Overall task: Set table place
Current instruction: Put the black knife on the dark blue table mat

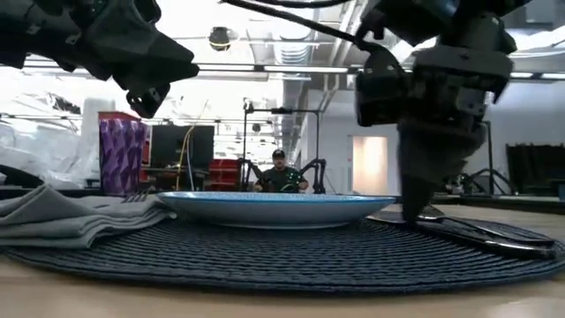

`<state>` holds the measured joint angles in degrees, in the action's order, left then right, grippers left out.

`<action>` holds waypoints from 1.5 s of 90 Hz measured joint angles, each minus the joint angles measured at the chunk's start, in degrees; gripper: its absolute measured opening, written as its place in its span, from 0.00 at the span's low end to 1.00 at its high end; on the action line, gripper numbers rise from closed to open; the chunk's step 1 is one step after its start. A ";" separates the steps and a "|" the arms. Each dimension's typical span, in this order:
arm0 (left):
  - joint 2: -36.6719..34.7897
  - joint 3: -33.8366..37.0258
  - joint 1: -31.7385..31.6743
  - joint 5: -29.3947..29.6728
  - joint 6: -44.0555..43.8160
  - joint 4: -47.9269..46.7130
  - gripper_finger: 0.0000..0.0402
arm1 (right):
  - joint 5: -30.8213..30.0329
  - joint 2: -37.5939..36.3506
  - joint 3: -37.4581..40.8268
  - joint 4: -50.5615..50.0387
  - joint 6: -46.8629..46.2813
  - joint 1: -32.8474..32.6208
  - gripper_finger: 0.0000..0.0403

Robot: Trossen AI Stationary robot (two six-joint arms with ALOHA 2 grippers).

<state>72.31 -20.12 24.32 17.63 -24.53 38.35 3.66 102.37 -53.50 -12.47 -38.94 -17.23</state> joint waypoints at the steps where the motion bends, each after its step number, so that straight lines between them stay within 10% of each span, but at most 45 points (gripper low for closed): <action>1: 0.00 0.00 0.00 0.00 0.00 0.00 0.14 | 0.13 0.13 -0.14 -0.08 0.01 0.01 0.00; 135: 0.00 0.00 0.00 -0.04 -0.11 -1.90 0.14 | -5.53 -2.70 -6.36 -15.10 -1.57 2.85 0.00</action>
<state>72.31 -20.12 24.32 17.58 -24.64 36.45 -1.87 99.67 -59.86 -27.57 -40.51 -14.39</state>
